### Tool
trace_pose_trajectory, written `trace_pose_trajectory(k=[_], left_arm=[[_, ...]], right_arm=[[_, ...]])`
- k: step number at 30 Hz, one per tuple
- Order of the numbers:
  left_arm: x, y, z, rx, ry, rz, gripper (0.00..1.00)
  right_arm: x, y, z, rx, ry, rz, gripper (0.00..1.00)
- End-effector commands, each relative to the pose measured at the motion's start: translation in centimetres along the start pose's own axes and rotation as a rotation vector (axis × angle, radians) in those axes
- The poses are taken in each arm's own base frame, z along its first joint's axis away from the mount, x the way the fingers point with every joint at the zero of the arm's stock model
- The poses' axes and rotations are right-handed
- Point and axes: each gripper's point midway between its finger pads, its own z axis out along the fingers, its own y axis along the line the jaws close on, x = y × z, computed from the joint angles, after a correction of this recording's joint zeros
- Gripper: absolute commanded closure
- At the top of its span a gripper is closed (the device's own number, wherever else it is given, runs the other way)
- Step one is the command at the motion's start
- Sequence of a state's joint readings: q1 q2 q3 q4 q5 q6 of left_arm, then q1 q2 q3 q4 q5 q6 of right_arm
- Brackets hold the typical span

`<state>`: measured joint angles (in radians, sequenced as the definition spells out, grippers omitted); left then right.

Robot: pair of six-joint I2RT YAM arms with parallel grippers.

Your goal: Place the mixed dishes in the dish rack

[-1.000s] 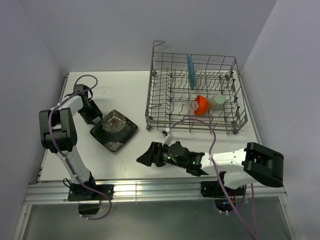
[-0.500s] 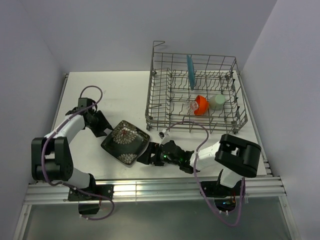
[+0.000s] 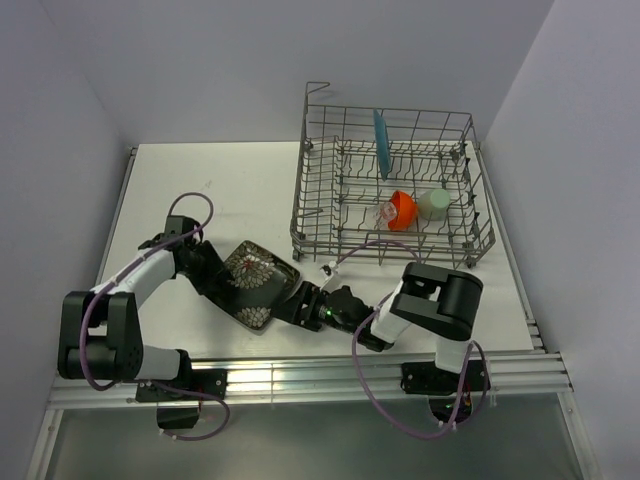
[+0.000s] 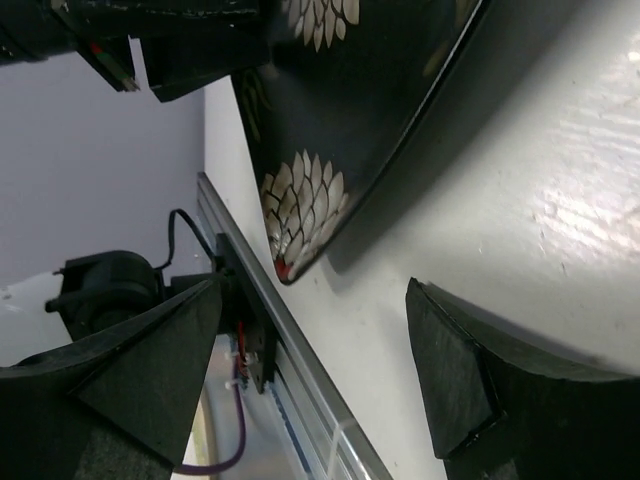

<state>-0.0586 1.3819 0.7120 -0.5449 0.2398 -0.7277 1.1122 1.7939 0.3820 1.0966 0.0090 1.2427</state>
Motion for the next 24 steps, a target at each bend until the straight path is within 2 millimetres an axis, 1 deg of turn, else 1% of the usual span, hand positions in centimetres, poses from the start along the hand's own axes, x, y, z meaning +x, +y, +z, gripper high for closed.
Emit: trace_pose_trajectory(k=[1, 2, 3, 4, 6, 7, 9, 10, 12, 13, 14, 16, 17, 18, 19, 20, 21, 24], left_arm=[[-1.5, -2.0, -1.2, 0.085, -0.083, 0.005, 0.47], [-1.9, -2.4, -1.7, 0.094, -0.103, 0.012, 0.47], [-2.2, -2.5, -2.0, 0.090, -0.113, 0.018, 0.47], [-2.8, -2.8, -2.5, 0.084, -0.130, 0.024, 0.47], [-3.4, -3.1, -2.9, 0.075, -0.140, 0.040, 0.47], [-4.1, -3.7, -3.5, 0.081, -0.160, 0.047, 0.46], [-4.8, -3.6, -3.6, 0.050, -0.173, 0.042, 0.46], [-5.5, -4.0, -3.9, 0.051, -0.189, 0.041, 0.46], [-6.5, -3.4, -3.5, 0.001, -0.209, 0.020, 0.45], [-7.1, -3.4, -3.5, -0.008, -0.220, 0.013, 0.45], [-7.7, -2.9, -3.0, -0.028, -0.218, -0.002, 0.45], [-8.8, -2.6, -2.7, -0.051, -0.233, -0.011, 0.45], [-9.2, -1.8, -1.9, -0.082, -0.223, -0.023, 0.45], [-9.6, -1.4, -1.5, -0.106, -0.228, -0.021, 0.45], [-9.9, -1.4, -1.2, -0.114, -0.224, -0.018, 0.45], [-10.2, -0.1, -0.4, -0.143, -0.204, -0.047, 0.45], [-10.3, -0.1, 0.0, -0.144, -0.200, -0.046, 0.46], [-9.3, 0.6, 1.7, -0.149, -0.149, -0.055, 0.46]], right_arm=[[0.4, -0.9, 0.6, 0.001, 0.028, 0.074, 0.18], [0.3, -0.6, 0.6, -0.018, 0.025, 0.080, 0.18], [0.5, -0.9, 0.7, -0.014, 0.031, 0.085, 0.18], [0.5, -0.8, 0.7, -0.022, 0.035, 0.090, 0.19], [0.5, -0.9, 0.8, -0.026, 0.036, 0.090, 0.19], [0.5, -0.8, 0.9, -0.031, 0.037, 0.087, 0.19], [0.5, -1.1, 1.0, -0.025, 0.039, 0.086, 0.19], [0.4, -1.1, 1.2, -0.026, 0.041, 0.087, 0.19], [0.4, -1.5, 1.4, -0.015, 0.042, 0.091, 0.19], [0.2, -1.6, 1.6, -0.014, 0.038, 0.093, 0.19], [0.2, -1.6, 1.7, -0.014, 0.040, 0.093, 0.19], [0.1, -1.7, 1.9, -0.012, 0.036, 0.094, 0.19], [0.0, -1.7, 2.0, -0.013, 0.036, 0.093, 0.19], [0.1, -1.8, 2.1, -0.010, 0.036, 0.094, 0.19], [0.0, -1.7, 2.3, -0.013, 0.034, 0.094, 0.19], [0.2, -1.8, 2.5, -0.011, 0.039, 0.094, 0.19], [0.1, -1.7, 2.6, -0.012, 0.041, 0.093, 0.19], [0.1, -1.5, 3.3, -0.014, 0.045, 0.093, 0.19]])
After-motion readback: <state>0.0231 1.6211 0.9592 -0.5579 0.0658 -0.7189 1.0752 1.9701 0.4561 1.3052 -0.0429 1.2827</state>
